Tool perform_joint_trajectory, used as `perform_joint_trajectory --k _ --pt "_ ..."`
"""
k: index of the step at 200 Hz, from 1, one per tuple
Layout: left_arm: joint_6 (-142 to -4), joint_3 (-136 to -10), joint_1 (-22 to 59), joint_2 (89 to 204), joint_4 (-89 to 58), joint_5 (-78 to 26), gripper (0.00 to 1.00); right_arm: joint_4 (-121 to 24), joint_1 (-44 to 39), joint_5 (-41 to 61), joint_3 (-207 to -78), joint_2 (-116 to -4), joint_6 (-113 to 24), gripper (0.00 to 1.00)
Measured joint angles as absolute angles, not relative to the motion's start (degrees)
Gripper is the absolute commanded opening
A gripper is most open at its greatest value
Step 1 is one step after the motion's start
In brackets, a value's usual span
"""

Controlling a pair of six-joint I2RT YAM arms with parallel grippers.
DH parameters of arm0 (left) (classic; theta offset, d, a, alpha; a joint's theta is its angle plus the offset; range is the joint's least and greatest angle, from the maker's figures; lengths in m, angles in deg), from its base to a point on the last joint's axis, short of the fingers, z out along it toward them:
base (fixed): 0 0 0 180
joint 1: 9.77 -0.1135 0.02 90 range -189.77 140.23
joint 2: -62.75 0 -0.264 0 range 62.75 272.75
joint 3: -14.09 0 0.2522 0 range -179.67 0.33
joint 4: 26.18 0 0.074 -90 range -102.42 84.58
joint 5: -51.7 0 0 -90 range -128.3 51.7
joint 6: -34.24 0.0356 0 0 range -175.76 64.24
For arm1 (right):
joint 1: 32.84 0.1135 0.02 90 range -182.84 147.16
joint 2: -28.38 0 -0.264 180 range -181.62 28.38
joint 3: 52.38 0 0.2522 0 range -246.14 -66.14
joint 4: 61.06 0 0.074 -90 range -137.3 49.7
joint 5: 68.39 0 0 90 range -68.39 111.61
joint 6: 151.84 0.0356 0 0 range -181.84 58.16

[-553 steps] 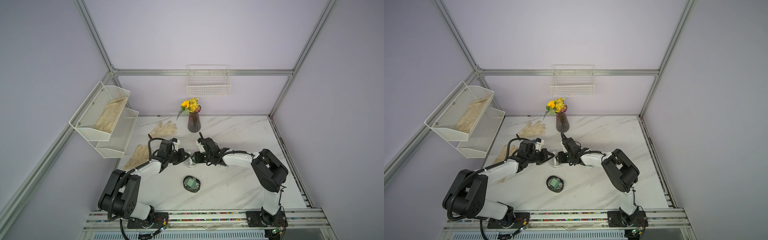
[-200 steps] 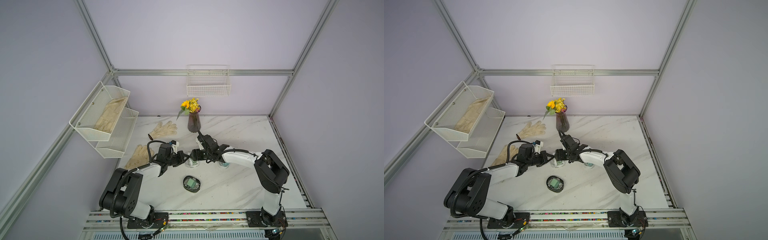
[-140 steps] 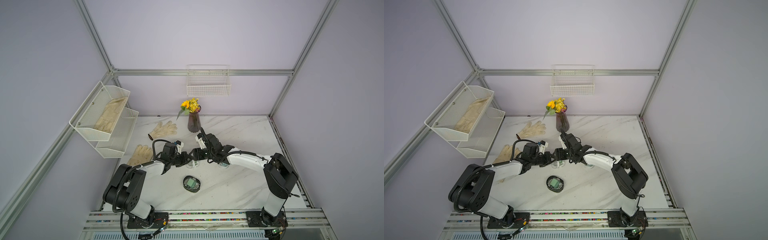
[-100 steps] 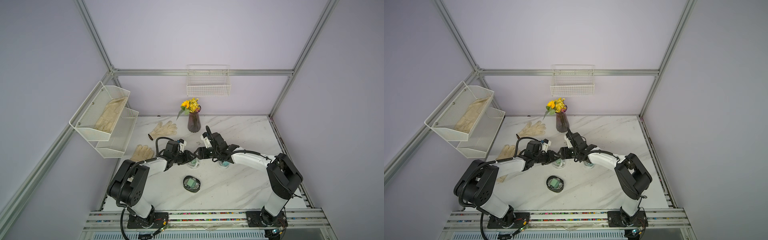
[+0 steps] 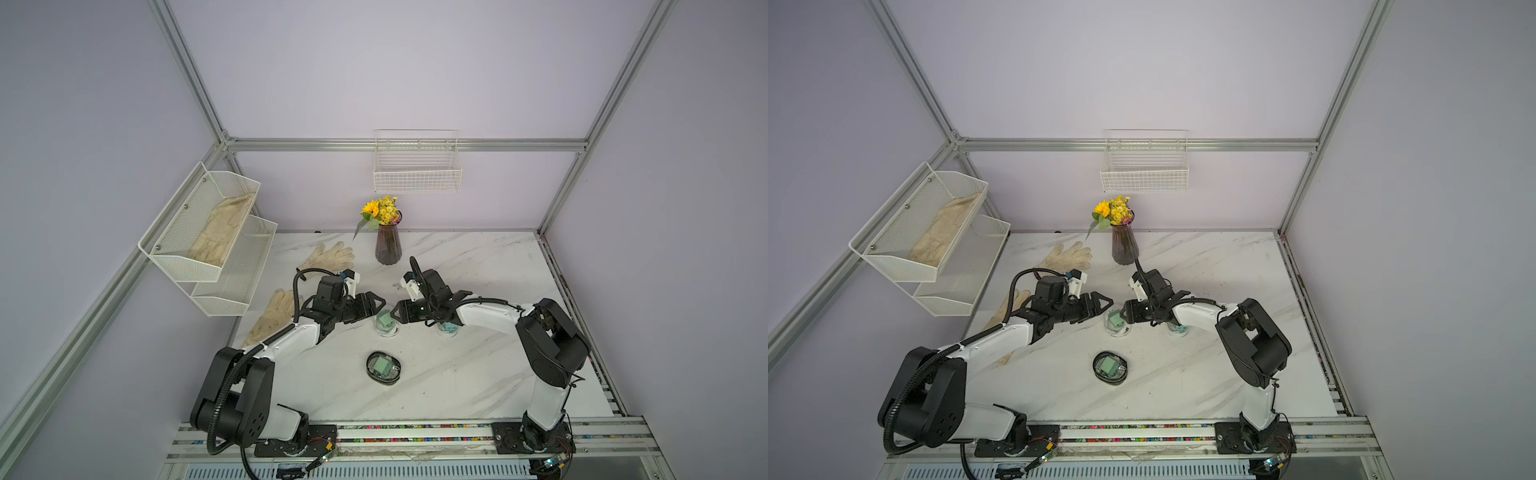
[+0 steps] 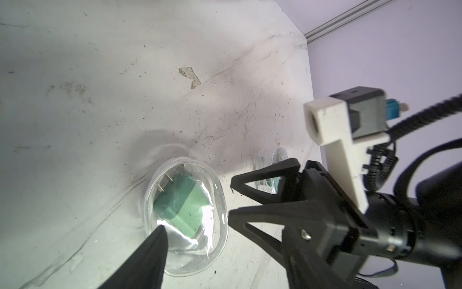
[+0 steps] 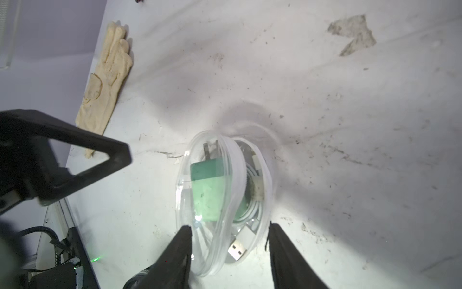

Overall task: Pack away charging kits
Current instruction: Close the storage bag at the center of the board, then pick up the storage bag at the center of the board.

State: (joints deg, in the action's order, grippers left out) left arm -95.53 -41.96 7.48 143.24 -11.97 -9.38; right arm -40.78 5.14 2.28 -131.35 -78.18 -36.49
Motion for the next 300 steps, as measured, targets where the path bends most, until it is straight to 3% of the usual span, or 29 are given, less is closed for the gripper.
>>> perform_joint_trajectory --k 22,45,66,160,218,300 --pt "-95.6 -41.9 7.5 143.1 -11.8 -9.4 0.71 -40.7 5.1 1.6 -131.6 -79.8 -36.9 0.38" --pt "-95.6 -41.8 7.5 143.3 -12.0 -9.4 0.71 -40.7 5.1 0.7 -132.4 -80.3 -37.7 0.13" --pt "-95.7 -41.8 7.5 144.9 -13.1 -9.2 0.71 -40.8 5.1 0.3 -133.4 -80.3 -37.6 0.00" --pt "-97.7 -38.3 7.5 149.1 -15.1 -8.9 0.72 -39.6 3.9 0.3 -134.1 -82.9 -37.7 0.00" --pt "-100.0 -38.2 7.5 153.8 -18.3 -7.3 0.78 -39.5 3.9 0.9 -134.2 -83.5 -38.9 0.00" --pt "-102.7 -38.2 7.9 157.9 -23.2 -4.5 0.72 -40.3 3.9 1.4 -134.2 -85.0 -40.1 0.00"
